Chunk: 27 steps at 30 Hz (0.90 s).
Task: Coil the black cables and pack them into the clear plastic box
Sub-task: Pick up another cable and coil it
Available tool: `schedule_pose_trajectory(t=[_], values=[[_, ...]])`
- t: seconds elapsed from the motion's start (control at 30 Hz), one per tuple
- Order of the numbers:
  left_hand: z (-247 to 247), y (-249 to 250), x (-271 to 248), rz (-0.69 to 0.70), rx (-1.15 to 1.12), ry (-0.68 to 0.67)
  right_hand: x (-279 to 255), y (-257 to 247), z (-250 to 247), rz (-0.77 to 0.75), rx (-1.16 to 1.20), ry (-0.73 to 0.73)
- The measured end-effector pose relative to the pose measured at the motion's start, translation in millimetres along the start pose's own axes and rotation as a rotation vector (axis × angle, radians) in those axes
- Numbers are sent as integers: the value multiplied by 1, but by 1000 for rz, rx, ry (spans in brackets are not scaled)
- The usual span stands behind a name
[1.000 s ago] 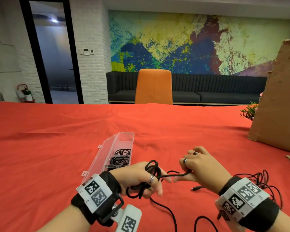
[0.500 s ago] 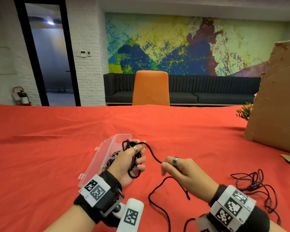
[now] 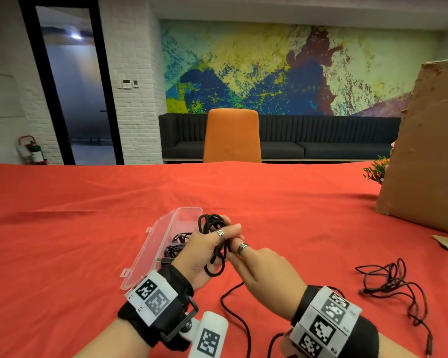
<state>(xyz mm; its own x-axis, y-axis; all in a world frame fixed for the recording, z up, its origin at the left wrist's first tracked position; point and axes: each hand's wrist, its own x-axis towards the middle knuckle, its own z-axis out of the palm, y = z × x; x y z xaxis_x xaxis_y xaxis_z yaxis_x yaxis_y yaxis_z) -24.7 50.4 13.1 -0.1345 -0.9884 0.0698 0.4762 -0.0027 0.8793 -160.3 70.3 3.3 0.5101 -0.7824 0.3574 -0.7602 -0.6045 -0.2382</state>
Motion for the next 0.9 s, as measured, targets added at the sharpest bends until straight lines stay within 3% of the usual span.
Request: schedule_pose_trajectory(t=[0.07,0.17,0.23,0.33,0.4,0.5,0.6,0.7,0.9], values=[[0,1,0,-10,-80,-20,-2,-4,-1,-31,-17,-63],[-6,11,0,61,-78,-2,-5,8,-7,-78,236,-201],[-14,21,1,78,-20,36,-6,33,-12,-19,381,-227],[-22,28,2,-19,150,33,-5,59,-22,34,343,-224],[-19,26,0,-111,310,-46,1,63,-25,6,276,-139],[-9,17,-5,-247,433,-275,11,51,-28,-33,136,1],[-2,9,-10,-313,476,-418,14,36,-24,-73,16,30],[-4,5,-11,-290,432,-366,16,37,-24,-74,67,42],[-8,13,-7,-162,107,-172,7,60,-19,-79,173,0]])
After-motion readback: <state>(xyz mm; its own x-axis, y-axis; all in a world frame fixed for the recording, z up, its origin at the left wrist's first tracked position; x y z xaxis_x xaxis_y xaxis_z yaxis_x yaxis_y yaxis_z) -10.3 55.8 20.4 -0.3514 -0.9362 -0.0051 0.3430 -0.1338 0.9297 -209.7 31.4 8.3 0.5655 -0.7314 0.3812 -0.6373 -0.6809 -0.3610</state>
